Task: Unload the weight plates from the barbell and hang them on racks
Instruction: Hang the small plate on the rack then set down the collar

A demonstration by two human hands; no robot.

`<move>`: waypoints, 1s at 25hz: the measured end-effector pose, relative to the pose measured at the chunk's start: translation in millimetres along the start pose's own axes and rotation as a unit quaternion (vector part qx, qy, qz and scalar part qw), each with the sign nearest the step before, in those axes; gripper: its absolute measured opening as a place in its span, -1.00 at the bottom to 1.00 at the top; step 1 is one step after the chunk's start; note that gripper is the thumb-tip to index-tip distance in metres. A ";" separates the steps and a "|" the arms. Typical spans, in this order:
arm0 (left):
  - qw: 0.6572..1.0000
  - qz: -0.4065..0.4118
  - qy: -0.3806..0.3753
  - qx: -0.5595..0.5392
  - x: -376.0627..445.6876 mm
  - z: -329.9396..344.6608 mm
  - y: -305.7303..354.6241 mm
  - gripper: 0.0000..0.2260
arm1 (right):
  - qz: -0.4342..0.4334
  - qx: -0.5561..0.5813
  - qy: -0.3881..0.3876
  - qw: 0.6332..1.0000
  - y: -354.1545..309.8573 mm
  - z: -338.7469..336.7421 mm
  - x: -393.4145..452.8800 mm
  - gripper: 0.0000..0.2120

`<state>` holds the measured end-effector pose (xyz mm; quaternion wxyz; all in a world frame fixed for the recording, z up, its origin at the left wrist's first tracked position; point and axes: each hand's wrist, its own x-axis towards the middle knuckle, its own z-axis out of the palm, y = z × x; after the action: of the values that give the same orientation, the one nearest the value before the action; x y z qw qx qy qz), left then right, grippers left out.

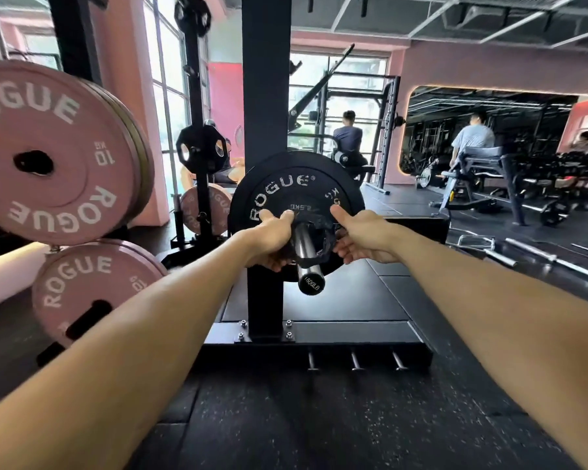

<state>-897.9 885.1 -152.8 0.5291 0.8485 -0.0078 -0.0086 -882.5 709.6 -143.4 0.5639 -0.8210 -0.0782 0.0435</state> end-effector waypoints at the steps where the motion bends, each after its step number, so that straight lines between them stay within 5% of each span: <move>1: 1.000 -0.018 -0.002 -0.001 -4.5 0.2 -6.0 -0.54 | 0.013 -0.011 -0.015 1.000 3.4 3.2 -5.1 -0.52; 7: 0.998 -0.055 -0.033 -0.002 -20.8 20.0 -40.3 -0.50 | 0.061 0.002 -0.051 0.997 37.5 20.4 -18.1 -0.61; 13: 0.998 -0.037 -0.030 -0.043 -9.8 42.5 -62.2 -0.76 | 0.068 0.042 -0.007 0.997 70.3 25.7 -10.1 -0.72; 25: 0.994 -0.012 -0.001 -0.107 50.9 47.6 -76.1 -0.88 | 0.072 0.127 0.064 0.987 93.0 32.7 51.5 -0.73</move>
<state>-847.9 874.7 -242.4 0.6168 0.7870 0.0028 -0.0168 -829.8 716.1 -241.1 0.6624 -0.7476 0.0231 0.0411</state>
